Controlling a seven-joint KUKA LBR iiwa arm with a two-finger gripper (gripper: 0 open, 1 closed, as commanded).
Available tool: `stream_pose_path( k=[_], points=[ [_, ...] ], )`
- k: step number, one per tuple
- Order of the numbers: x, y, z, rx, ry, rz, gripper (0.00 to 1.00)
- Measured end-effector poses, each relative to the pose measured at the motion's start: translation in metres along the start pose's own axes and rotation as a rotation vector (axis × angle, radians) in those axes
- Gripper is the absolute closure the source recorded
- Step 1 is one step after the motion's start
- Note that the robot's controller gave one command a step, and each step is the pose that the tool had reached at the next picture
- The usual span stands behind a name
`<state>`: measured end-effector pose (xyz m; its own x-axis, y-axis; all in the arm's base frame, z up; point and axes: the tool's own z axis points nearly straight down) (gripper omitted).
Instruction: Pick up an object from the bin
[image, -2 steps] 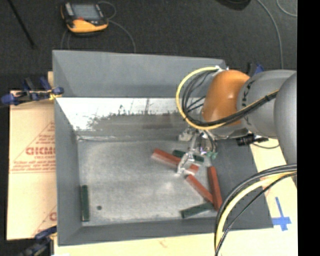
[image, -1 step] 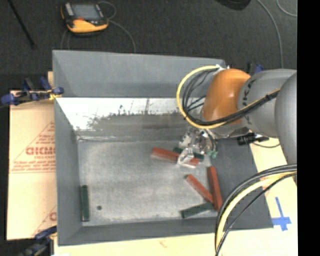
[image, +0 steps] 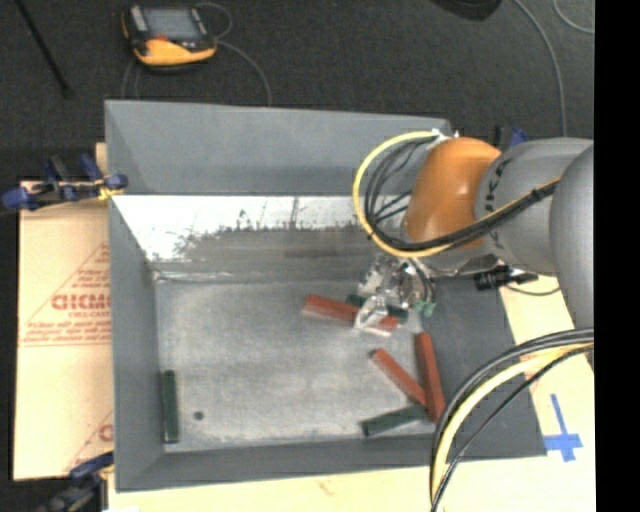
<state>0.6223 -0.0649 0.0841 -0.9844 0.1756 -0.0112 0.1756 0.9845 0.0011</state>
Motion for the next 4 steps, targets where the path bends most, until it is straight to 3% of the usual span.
stream_pose_path(
  k=[2,4],
  points=[
    [0.003,-0.001,-0.014,0.001,0.014,-0.001,1.0],
    [0.001,0.0,-0.053,0.0,0.008,-0.002,1.0]
  ],
)
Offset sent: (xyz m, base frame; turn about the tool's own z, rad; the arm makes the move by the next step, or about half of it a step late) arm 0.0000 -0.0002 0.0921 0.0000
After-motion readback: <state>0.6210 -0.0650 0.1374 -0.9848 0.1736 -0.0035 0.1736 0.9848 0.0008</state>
